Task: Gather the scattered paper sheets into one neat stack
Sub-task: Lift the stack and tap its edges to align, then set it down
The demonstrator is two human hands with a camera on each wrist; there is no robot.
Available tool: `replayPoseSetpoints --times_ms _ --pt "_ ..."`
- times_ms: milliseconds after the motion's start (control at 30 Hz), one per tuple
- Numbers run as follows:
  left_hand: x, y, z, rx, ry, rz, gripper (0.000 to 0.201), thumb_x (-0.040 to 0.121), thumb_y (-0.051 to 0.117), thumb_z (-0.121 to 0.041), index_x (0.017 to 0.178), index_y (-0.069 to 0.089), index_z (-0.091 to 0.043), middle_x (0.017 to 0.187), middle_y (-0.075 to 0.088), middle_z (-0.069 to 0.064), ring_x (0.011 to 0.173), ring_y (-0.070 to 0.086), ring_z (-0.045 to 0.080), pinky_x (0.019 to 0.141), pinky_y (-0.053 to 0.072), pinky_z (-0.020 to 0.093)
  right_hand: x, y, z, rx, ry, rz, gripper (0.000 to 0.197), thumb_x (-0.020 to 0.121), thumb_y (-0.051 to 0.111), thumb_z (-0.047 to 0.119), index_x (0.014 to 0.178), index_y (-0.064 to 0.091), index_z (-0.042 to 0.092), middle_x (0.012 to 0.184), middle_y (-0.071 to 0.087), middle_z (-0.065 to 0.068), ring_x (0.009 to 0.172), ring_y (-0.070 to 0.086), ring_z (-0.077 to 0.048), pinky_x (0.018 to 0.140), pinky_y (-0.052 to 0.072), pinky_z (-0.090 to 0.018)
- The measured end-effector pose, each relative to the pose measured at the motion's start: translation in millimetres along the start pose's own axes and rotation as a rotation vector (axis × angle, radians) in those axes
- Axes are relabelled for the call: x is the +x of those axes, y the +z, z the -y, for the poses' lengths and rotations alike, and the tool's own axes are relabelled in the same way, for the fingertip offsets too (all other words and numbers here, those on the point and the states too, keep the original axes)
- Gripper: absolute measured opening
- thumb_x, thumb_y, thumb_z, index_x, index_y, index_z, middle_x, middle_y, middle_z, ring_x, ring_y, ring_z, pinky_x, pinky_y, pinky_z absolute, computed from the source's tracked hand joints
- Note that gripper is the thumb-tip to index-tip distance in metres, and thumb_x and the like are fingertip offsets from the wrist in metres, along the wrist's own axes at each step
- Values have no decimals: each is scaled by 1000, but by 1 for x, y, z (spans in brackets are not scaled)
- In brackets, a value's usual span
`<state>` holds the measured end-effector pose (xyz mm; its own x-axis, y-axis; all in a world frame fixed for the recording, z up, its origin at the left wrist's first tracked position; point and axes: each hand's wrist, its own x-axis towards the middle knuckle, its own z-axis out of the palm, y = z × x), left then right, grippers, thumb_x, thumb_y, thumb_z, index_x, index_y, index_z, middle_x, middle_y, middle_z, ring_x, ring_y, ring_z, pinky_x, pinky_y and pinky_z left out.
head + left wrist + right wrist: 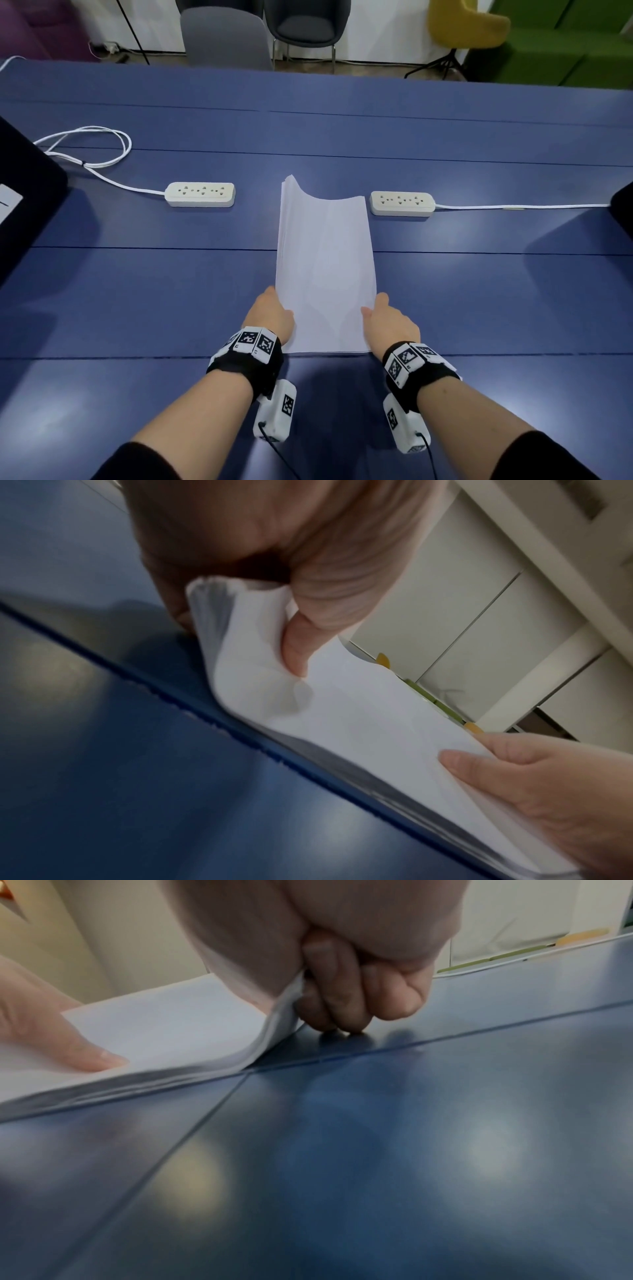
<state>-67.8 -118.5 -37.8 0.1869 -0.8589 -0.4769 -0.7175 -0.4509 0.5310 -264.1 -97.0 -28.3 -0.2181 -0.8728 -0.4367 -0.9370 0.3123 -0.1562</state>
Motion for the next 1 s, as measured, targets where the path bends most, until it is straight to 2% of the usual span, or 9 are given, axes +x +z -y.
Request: replayPoseSetpoints --times_ms 200,300,367,433,500,567,800,933,1000 --pt "0 1 0 26 -5 2 32 86 51 -16 118 50 -11 120 61 9 103 61 31 84 50 37 -1 1 0 -5 24 -2 35 99 27 38 115 38 9 104 67 -10 76 51 -28 66 37 -32" --pt "0 -1 -2 49 -12 9 32 86 51 -16 117 50 -11 120 61 8 101 61 31 84 50 37 2 -3 -5 30 61 37 41 97 31 45 114 46 11 109 64 -9 94 60 -31 70 39 -33" --pt "-1 -2 -3 63 -18 6 31 85 51 -17 116 50 -12 118 61 8 99 61 30 86 52 38 9 -8 -12 90 92 88 42 92 39 53 99 54 14 100 62 -8 92 60 -31 71 41 -33" --pt "-2 -3 -4 67 -23 -2 31 83 51 -18 114 50 -13 116 62 6 93 60 29 83 52 38 17 -16 -18 184 104 154 42 87 49 53 72 50 14 81 61 -6 76 58 -29 68 46 -32" --pt "-3 -5 -4 62 -20 -11 31 82 51 -19 113 51 -14 113 63 5 89 59 27 80 52 36 23 -24 -21 284 92 224 41 86 55 42 58 46 14 66 63 -7 66 60 -28 71 53 -34" --pt "-3 -6 -4 50 -16 -7 31 82 52 -19 113 51 -14 111 63 5 87 58 26 77 50 34 25 -30 -23 340 54 264 39 86 54 28 51 46 13 64 65 -10 64 62 -27 78 56 -36" --pt "-5 -16 -2 11 -83 -19 41 78 64 -24 111 44 -12 101 58 2 82 56 25 67 44 33 22 -34 -21 260 17 219 29 79 54 21 52 46 15 83 76 -16 64 64 -27 79 58 -38" --pt "-4 -21 6 -104 -68 -23 51 76 72 -33 113 43 -11 101 58 1 90 57 25 74 44 33 21 -33 -23 262 18 216 28 79 55 22 53 47 15 82 76 -16 65 65 -27 80 59 -40" --pt "-2 -25 15 -183 -77 -34 44 80 69 -35 110 49 -10 97 59 0 95 59 26 81 47 34 21 -33 -23 264 14 213 27 79 55 23 54 48 15 82 76 -16 65 64 -27 79 59 -40"
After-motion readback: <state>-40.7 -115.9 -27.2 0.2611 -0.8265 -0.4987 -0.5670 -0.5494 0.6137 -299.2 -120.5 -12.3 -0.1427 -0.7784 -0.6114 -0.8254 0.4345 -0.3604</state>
